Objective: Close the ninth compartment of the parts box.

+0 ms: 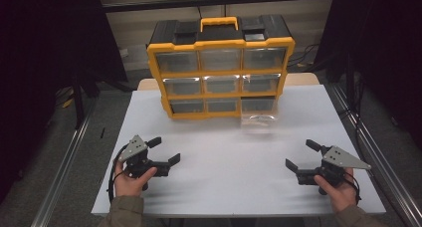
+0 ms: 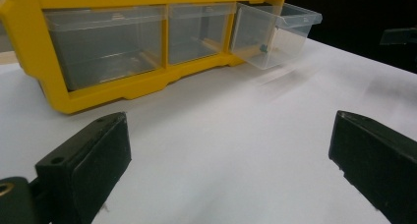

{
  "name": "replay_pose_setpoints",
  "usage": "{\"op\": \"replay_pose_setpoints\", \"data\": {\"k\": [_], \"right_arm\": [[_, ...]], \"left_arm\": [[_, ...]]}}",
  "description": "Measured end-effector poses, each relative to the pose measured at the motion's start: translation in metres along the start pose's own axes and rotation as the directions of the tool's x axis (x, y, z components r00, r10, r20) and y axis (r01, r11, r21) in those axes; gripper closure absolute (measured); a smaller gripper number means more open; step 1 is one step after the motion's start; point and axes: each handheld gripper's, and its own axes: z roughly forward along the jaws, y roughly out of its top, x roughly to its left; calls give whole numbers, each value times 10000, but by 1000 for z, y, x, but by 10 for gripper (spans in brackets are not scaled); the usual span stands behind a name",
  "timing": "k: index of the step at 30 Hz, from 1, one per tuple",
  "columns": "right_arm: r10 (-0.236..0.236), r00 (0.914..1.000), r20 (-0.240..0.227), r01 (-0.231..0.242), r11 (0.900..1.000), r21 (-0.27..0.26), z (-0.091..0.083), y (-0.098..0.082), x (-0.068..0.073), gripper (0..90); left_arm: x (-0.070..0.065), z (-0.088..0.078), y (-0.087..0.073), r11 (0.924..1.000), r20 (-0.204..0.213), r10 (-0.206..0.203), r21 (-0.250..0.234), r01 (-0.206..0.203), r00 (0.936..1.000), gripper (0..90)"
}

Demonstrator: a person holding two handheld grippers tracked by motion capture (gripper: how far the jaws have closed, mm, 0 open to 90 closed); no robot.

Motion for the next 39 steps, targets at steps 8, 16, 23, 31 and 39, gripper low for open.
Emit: {"op": "replay_pose_setpoints", "data": {"k": [8, 16, 23, 31, 39], "right_arm": [[89, 9999, 59, -89, 10000, -43, 1, 0, 0, 0], [203, 9992, 345, -206, 9997, 90, 5, 1, 3, 6], [326, 9963, 792, -326, 9995, -7, 9, 4, 3, 15], [470, 9918, 1187, -482, 9988, 72, 15, 8, 2, 34], [626, 9883, 1387, -648, 9978, 110, 19, 11, 2, 70]], "left_arm": [[3, -7, -1, 9999, -120, 64, -126, -66, 9999, 21], [3, -9, -1, 9998, -46, 174, -113, -174, 9998, 18], [4, -9, -3, 9998, 285, 130, -139, -126, 9995, 16], [5, -11, -4, 9998, -65, 119, -181, -120, 9999, 15], [7, -14, -5, 9996, 16, 156, -229, -156, 9999, 15]]}}
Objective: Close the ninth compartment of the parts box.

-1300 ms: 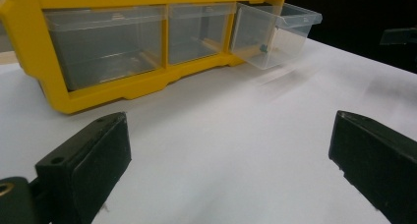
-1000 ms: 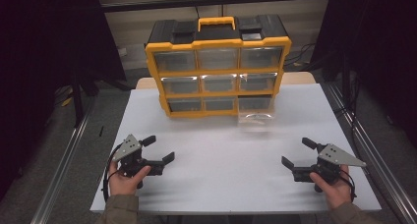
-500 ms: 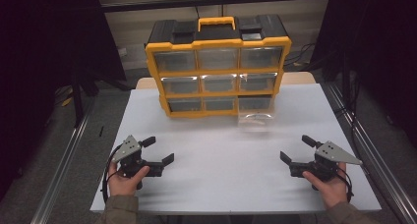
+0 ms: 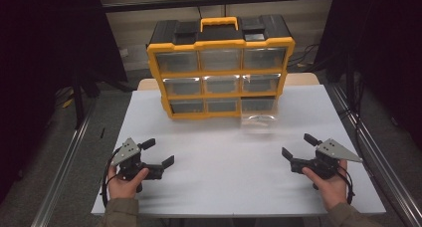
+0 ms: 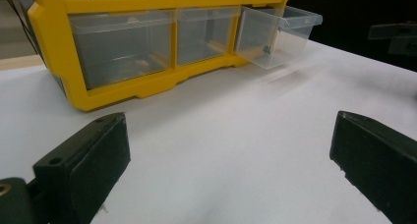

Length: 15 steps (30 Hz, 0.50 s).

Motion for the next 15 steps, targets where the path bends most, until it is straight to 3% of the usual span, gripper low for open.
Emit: {"op": "replay_pose_setpoints", "data": {"k": [1, 2, 3, 4, 5, 10, 11, 12, 15], "right_arm": [[37, 10000, -10, -37, 10000, -15, 0, 1, 0, 76], [22, 10000, 3, -22, 10000, 23, 0, 1, 0, 85], [71, 10000, 63, -71, 10000, 43, 0, 1, 0, 89], [69, 9999, 92, -69, 10000, -25, 1, 2, 0, 94], [90, 9999, 106, -90, 10000, 11, 1, 2, 0, 99], [205, 9997, 160, -204, 9998, -54, 5, 4, 0, 137], [205, 9995, 229, -204, 9998, -58, 6, 5, 0, 151], [177, 9996, 229, -177, 9998, -7, 6, 5, 0, 168], [205, 9994, 270, -204, 9998, -29, 9, 6, 0, 212]], "left_arm": [[1, 0, 0, 10000, 176, -1, -64, 2, 9998, 15], [-1, 0, 0, 10000, -110, -5, -33, 5, 9999, 15], [1, 0, 0, 10000, 195, 9, -65, -8, 9998, 15], [1, 0, 0, 10000, 203, 16, -54, -15, 9998, 15], [-1, 0, 0, 10000, -85, -1, -51, 1, 10000, 16], [0, 0, 0, 10000, -37, 53, -36, -53, 10000, 15], [1, 0, 0, 10000, 239, 77, -22, -76, 9997, 15], [-1, 1, 0, 10000, -45, 15, 15, -15, 10000, 15], [0, 1, -1, 10000, 125, 1, -4, -1, 9999, 15]]}}
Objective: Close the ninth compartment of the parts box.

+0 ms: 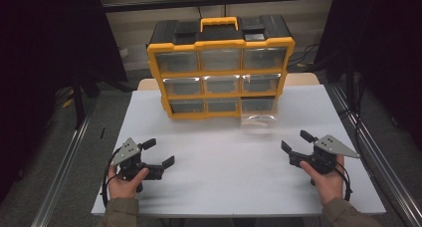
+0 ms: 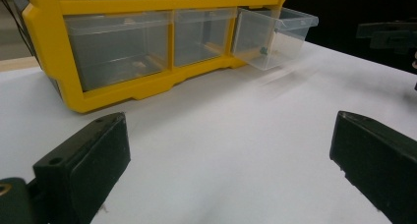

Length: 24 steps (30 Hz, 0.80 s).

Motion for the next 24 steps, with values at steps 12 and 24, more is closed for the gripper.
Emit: {"op": "replay_pose_setpoints", "data": {"k": [12, 24], "right_arm": [[-301, 9995, 46, 301, 9995, -15, 12, 4, 3, 486], [-589, 9982, -95, 588, 9982, -75, 21, 10, 7, 812]], "left_arm": [[1, 0, 0, 9999, 220, 6, -109, -3, 9998, 16], [0, -2, 0, 9999, -45, 35, -155, -35, 10000, 15]]}}
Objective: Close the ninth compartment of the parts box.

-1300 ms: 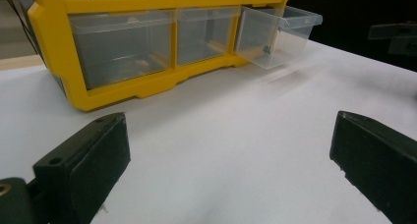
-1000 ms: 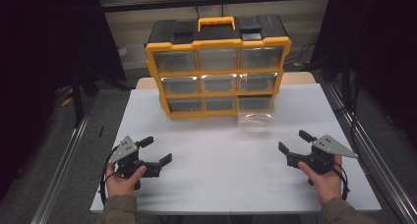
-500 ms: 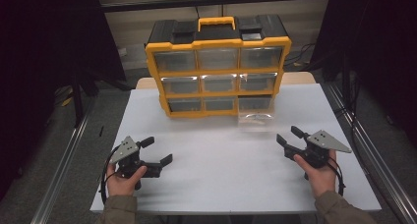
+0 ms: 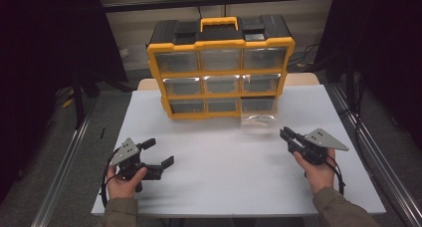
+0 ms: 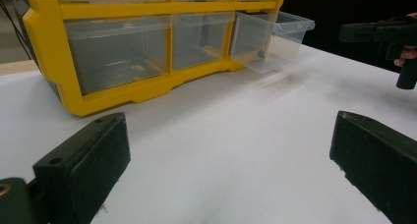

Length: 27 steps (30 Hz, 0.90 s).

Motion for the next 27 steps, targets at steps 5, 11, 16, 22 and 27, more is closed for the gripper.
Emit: {"op": "replay_pose_setpoints", "data": {"k": [5, 11, 16, 22, 27], "right_arm": [[7, 9999, 121, -7, 10000, -27, 4, 2, 0, 887], [-94, 9999, 98, 94, 10000, -11, 11, 3, 2, 900], [-79, 9999, 65, 79, 10000, -26, 17, 7, 6, 900], [-170, 9998, 137, 170, 9998, 36, 23, 9, 7, 900], [-200, 9997, 168, 200, 9998, 29, 28, 6, 7, 900]], "left_arm": [[1, -1, 0, 9999, 61, 92, 99, -93, 9999, 13], [1, -1, -1, 10000, 123, -18, 36, 18, 9999, 12], [0, -1, 0, 10000, 142, 30, -36, -29, 9999, 11], [0, -1, -1, 10000, 144, -24, -61, 25, 9999, 11], [1, -1, 0, 9999, 187, 131, 51, -132, 9997, 11]]}}
